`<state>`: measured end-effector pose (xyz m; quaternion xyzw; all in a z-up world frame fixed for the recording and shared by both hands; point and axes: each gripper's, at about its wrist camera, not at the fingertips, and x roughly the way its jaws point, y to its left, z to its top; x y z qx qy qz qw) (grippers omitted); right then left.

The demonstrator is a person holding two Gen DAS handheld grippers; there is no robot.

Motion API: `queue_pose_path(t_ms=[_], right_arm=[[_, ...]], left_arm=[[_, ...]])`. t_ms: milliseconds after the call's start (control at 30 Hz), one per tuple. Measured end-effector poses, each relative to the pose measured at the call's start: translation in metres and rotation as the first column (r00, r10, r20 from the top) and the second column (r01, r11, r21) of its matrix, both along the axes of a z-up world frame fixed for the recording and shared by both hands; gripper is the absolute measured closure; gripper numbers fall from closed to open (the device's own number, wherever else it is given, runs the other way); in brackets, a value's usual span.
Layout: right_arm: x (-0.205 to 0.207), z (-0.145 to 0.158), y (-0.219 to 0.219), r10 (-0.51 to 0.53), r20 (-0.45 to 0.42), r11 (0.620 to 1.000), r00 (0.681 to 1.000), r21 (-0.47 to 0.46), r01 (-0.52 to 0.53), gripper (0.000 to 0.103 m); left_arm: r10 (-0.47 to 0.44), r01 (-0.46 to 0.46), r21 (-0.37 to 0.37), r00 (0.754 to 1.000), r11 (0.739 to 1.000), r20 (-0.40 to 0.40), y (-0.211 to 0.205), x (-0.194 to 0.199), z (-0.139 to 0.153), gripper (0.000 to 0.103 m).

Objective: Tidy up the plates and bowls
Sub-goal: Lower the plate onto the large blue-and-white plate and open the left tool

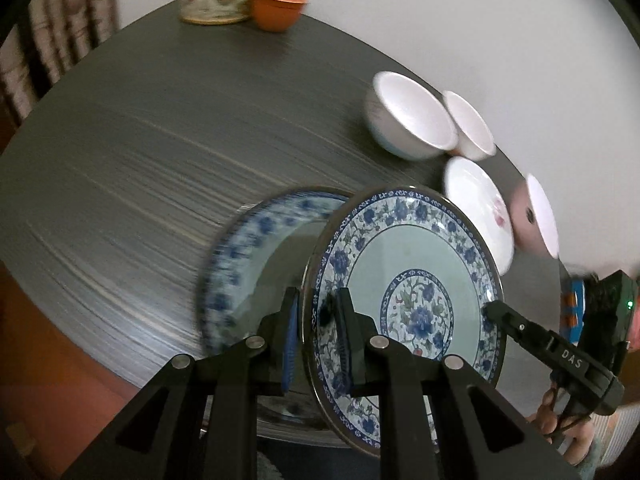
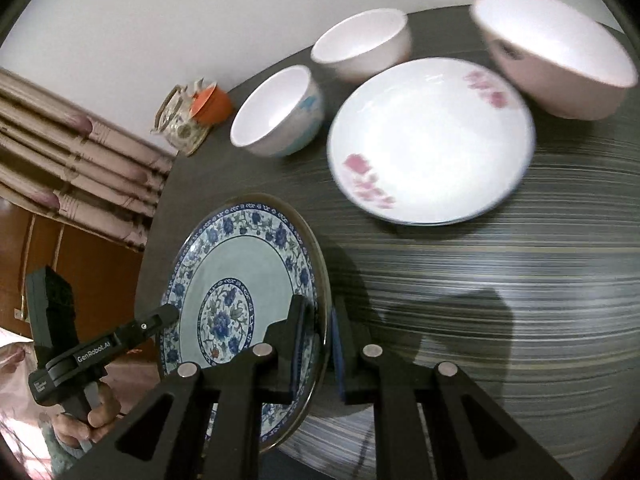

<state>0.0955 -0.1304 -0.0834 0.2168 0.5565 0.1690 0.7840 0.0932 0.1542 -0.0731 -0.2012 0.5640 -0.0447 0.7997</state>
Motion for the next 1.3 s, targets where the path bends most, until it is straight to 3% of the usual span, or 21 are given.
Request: queue_pose_path(t_ms=[400, 867, 1067, 1300], right_arm=[[0.005, -0.017, 0.032, 0.041, -0.041, 0.999, 0.998, -0.031, -0.043, 0.090], [0.010, -0.018, 0.045, 0.057, -0.037, 0.994, 0.998, -0.093, -0.060, 0.086], [0.010, -0.017, 0.050, 0.058, -0.043, 0.991, 0.997, -0.118, -0.063, 0.086], [0.009, -0.025, 0.056, 0.063, -0.071, 0.989, 0.995, -0.132, -0.072, 0.078]], left_arm=[[0.088, -0.089, -0.025, 0.996, 0.996, -0.032, 0.044, -0.003, -0.028, 0.090], [0.103, -0.105, -0.063, 0.994, 0.992, -0.044, 0.051, -0.003, -0.035, 0.090], [0.117, -0.124, -0.100, 0.991, 0.987, -0.065, 0.055, -0.002, -0.037, 0.082], [0.112, -0.118, -0.091, 0.991, 0.989, -0.069, 0.051, 0.000, -0.037, 0.077]])
